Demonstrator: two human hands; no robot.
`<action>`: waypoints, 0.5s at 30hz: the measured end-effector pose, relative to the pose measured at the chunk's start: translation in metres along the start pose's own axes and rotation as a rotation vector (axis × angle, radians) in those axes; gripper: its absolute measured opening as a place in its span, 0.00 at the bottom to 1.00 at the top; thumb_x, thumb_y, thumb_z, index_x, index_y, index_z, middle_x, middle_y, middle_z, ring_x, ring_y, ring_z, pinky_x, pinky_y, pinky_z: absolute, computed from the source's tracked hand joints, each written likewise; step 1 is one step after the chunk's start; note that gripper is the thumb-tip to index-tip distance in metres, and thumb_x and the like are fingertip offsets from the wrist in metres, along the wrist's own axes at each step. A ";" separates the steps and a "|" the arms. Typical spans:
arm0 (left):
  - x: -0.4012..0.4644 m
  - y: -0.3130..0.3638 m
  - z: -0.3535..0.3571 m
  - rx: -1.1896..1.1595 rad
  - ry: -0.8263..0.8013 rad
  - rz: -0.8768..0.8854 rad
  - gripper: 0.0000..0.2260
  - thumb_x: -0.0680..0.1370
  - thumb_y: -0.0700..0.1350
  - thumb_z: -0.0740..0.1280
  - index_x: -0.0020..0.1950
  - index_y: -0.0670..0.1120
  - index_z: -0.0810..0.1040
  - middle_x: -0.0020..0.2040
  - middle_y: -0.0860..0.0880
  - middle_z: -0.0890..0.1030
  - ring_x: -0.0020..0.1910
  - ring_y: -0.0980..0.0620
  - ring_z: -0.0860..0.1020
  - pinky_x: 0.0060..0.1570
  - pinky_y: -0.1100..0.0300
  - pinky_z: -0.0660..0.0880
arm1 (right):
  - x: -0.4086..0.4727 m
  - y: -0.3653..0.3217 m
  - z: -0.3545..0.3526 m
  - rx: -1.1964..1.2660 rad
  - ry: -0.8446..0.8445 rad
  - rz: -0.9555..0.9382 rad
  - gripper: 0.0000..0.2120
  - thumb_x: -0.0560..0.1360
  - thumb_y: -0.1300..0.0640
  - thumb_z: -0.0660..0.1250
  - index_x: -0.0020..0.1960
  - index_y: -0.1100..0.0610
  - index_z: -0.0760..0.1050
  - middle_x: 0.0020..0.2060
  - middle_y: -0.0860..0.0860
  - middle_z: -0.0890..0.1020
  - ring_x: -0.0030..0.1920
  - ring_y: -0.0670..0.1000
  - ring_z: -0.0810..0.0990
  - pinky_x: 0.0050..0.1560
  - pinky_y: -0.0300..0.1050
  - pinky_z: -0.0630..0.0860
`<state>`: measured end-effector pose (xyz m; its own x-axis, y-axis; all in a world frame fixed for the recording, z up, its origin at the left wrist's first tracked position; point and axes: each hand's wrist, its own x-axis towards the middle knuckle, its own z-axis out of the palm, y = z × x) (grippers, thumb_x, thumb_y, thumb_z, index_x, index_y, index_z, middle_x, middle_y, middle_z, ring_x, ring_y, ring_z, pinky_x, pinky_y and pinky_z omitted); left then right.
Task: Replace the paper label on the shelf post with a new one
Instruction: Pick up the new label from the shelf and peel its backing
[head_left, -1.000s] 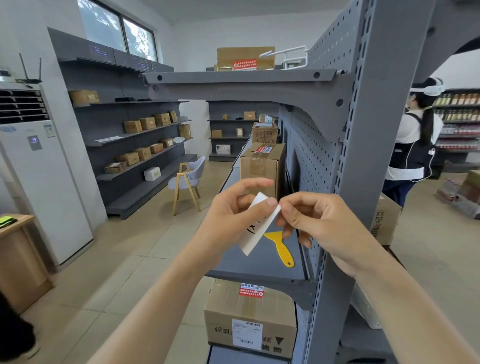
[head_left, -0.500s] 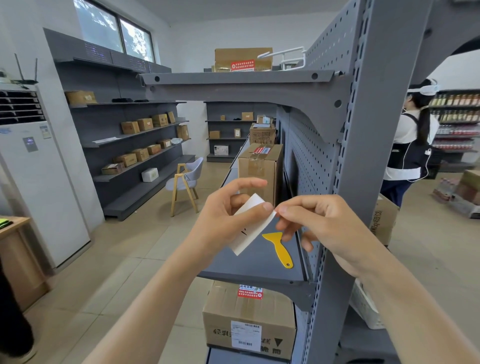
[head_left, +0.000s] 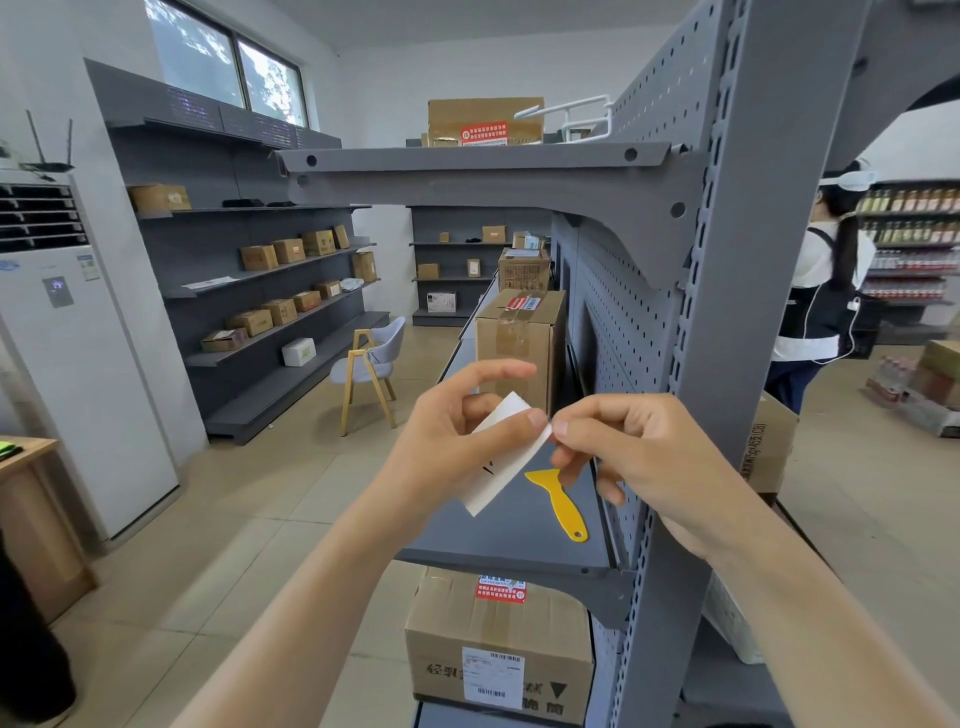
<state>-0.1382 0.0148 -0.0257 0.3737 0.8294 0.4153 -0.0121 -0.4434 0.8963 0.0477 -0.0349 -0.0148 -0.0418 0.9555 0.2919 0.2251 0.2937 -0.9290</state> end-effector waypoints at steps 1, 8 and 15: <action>0.000 0.000 0.001 -0.013 -0.004 -0.006 0.13 0.75 0.48 0.73 0.58 0.57 0.79 0.38 0.44 0.83 0.39 0.50 0.78 0.39 0.63 0.76 | 0.000 0.000 0.000 0.000 -0.003 -0.004 0.09 0.80 0.62 0.68 0.44 0.57 0.86 0.32 0.52 0.86 0.33 0.48 0.84 0.23 0.36 0.69; 0.003 -0.012 0.005 0.238 0.185 0.119 0.03 0.77 0.48 0.73 0.48 0.57 0.82 0.47 0.54 0.82 0.45 0.58 0.80 0.45 0.63 0.77 | 0.005 0.007 0.003 0.002 0.063 -0.041 0.09 0.80 0.62 0.68 0.45 0.57 0.85 0.33 0.50 0.85 0.32 0.47 0.82 0.22 0.36 0.68; -0.004 0.006 0.011 0.281 0.149 0.148 0.08 0.75 0.57 0.71 0.44 0.55 0.87 0.42 0.54 0.88 0.40 0.36 0.80 0.40 0.41 0.76 | 0.009 0.007 0.006 -0.071 0.108 -0.148 0.07 0.79 0.63 0.69 0.45 0.57 0.85 0.31 0.47 0.85 0.31 0.42 0.83 0.27 0.27 0.72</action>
<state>-0.1296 0.0048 -0.0242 0.2471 0.7807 0.5740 0.2078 -0.6213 0.7556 0.0430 -0.0240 -0.0195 0.0238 0.8924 0.4506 0.2922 0.4248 -0.8568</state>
